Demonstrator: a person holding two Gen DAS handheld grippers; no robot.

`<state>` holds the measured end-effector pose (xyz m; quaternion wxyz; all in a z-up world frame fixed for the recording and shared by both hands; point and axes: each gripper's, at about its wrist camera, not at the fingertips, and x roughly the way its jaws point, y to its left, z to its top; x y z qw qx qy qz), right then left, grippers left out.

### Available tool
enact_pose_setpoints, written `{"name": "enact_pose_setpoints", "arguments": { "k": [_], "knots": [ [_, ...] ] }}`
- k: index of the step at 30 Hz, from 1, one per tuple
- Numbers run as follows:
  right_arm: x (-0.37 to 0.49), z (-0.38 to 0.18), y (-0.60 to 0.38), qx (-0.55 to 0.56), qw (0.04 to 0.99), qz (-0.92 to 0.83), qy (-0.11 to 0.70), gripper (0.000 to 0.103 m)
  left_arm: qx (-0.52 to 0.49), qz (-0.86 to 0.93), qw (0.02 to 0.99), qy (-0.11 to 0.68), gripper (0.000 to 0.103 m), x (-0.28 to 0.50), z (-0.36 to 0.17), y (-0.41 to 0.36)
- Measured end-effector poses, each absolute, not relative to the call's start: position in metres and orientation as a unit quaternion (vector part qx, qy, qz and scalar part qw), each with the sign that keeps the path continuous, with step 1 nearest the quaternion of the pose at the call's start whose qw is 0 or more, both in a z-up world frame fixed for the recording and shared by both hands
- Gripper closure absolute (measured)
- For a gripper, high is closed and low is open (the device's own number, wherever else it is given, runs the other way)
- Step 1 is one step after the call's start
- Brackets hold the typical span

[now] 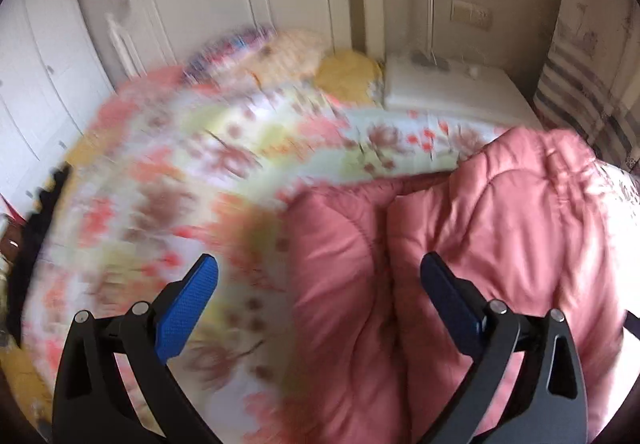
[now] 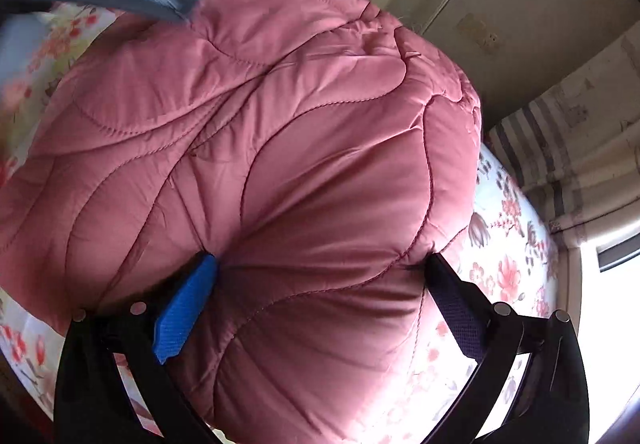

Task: Fold large clothes
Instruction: 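Smooth the top of the coat bundle with the right tool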

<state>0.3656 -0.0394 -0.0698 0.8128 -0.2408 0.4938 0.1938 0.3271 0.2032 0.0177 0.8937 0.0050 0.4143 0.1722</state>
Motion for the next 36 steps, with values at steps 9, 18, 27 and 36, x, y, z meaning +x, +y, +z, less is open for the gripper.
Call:
{"name": "enact_pose_setpoints", "arguments": {
  "k": [9,18,27,36],
  "knots": [
    [0.371,-0.066,-0.049,-0.201,0.814,0.201,0.507,0.004,0.082,0.197,0.878,0.428,0.002,0.291,-0.010,0.158],
    [0.364,-0.035,-0.063,-0.173,0.828,0.243,0.475,0.004,0.086,0.225,0.865,0.441,0.002,0.300,-0.041,0.181],
    [0.440,-0.020,-0.041,-0.116,0.830,0.252,0.484,0.005,0.053,0.214,0.866,0.450,0.002,0.301,-0.048,0.195],
    [0.473,-0.043,-0.014,-0.142,0.803,0.239,0.527,0.004,0.025,0.213,0.865,0.454,0.002,0.303,-0.054,0.204]
  ]
}}
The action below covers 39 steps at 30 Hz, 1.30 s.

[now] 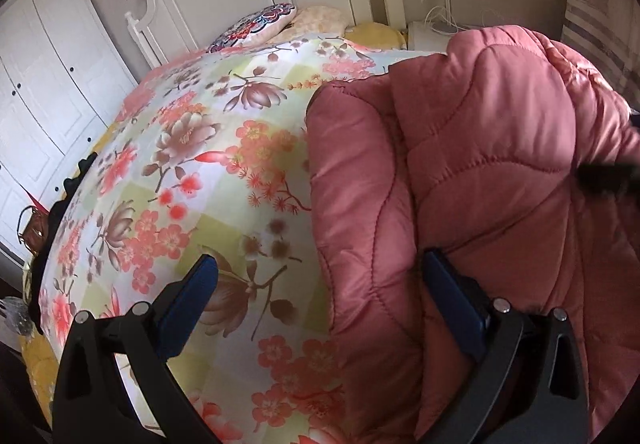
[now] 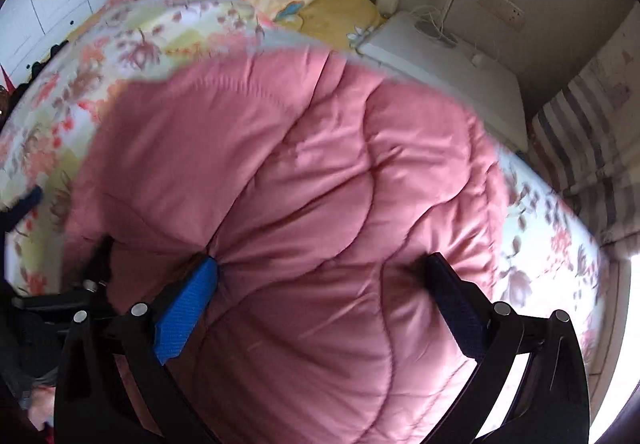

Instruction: Fold large clothes

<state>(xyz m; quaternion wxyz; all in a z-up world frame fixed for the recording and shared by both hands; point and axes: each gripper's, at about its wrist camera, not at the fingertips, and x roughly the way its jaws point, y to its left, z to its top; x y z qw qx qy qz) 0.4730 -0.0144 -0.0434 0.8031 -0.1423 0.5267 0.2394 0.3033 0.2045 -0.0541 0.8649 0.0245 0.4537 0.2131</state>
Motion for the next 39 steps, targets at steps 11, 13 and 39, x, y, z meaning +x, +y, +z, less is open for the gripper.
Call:
{"name": "enact_pose_setpoints", "arguments": {
  "k": [11,13,39],
  "knots": [
    [0.520,-0.074,0.042,-0.197,0.793,0.203,0.539,0.005,-0.011,0.210,0.866,0.453,0.002,0.302,-0.058,0.214],
    [0.519,-0.062,0.032,-0.184,0.804,0.208,0.526,0.005,-0.008,0.208,0.868,0.452,0.002,0.302,-0.056,0.213],
    [0.272,0.023,-0.089,-0.080,0.917,0.165,0.353,0.005,-0.017,0.216,0.873,0.438,0.002,0.298,-0.051,0.208]
  ]
}}
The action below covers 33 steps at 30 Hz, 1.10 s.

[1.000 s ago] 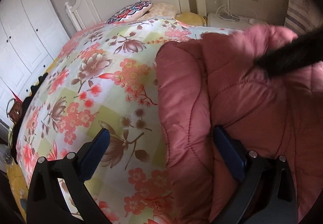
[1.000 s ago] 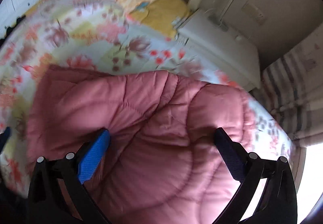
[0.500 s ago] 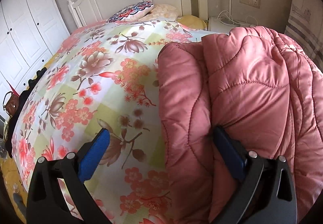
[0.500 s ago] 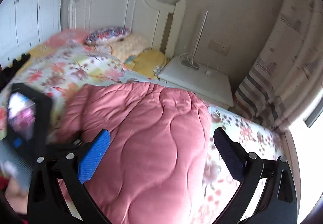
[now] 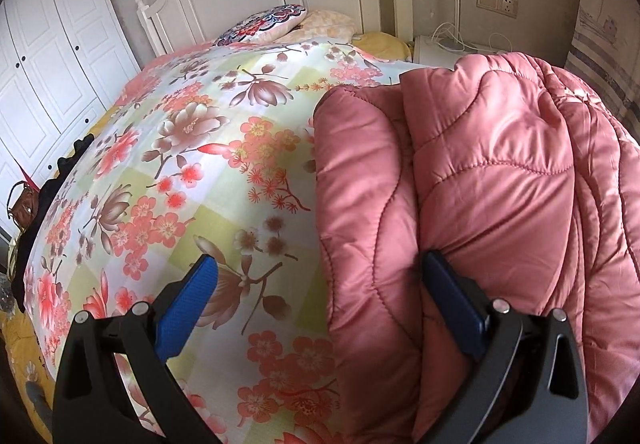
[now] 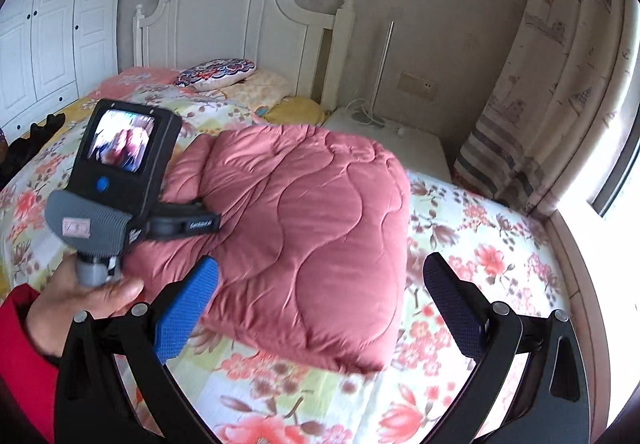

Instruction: Fold large clothes

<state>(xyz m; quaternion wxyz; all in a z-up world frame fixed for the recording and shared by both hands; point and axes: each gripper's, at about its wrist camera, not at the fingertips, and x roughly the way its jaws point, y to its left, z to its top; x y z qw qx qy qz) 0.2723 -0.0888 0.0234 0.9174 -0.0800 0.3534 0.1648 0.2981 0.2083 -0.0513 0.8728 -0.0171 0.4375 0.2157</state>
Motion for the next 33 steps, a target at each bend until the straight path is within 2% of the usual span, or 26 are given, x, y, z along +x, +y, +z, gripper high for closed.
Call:
{"name": "enact_pose_setpoints", "arguments": {
  "k": [15,22,27,33],
  "knots": [
    [0.312,0.020,-0.071,-0.104,0.920,0.140,0.350,0.005,-0.023,0.164,0.883,0.439,0.002,0.310,-0.054,0.212],
    [0.335,-0.002,-0.071,-0.036,0.901,0.177,0.395,0.005,-0.038,0.166,0.889,0.426,0.002,0.304,-0.054,0.211],
    [0.352,-0.040,-0.056,-0.103,0.880,0.135,0.443,0.005,-0.043,0.165,0.891,0.421,0.002,0.303,-0.055,0.212],
    [0.351,-0.060,-0.039,-0.156,0.876,0.110,0.443,0.004,-0.035,0.173,0.894,0.413,0.002,0.301,-0.055,0.208]
  ]
}}
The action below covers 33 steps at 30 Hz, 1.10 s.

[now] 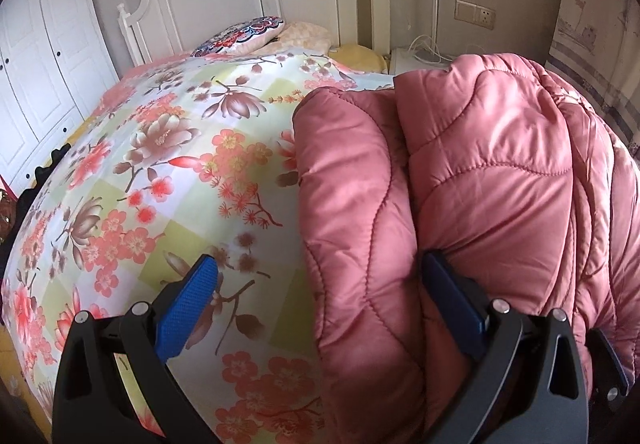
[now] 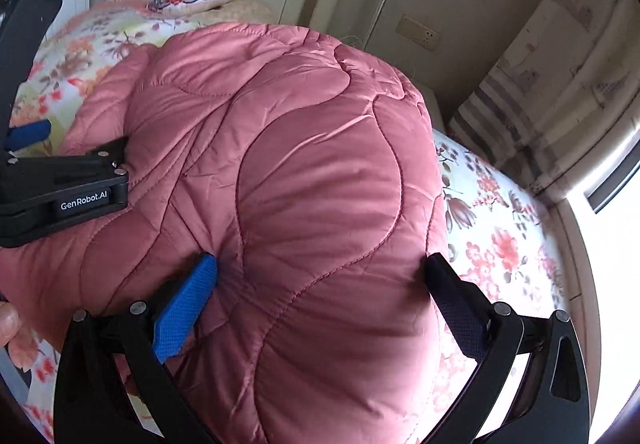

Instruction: Fold large clothes

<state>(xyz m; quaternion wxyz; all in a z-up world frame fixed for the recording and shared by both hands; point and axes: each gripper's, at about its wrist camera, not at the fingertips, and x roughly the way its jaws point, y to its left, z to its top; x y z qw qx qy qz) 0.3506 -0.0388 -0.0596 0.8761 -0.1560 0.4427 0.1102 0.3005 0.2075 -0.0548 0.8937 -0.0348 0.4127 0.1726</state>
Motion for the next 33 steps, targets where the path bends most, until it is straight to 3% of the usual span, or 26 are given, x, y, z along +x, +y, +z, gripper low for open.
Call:
{"name": "enact_pose_setpoints", "arguments": {
  "k": [17,33],
  "knots": [
    [0.351,-0.061,-0.044,-0.148,0.873,0.116,0.450,0.004,-0.047,0.145,0.919,0.364,0.002,0.236,-0.002,0.176],
    [0.346,-0.064,-0.046,-0.152,0.875,0.117,0.443,0.004,-0.045,0.145,0.895,0.419,0.002,0.242,-0.036,0.169]
  ]
}}
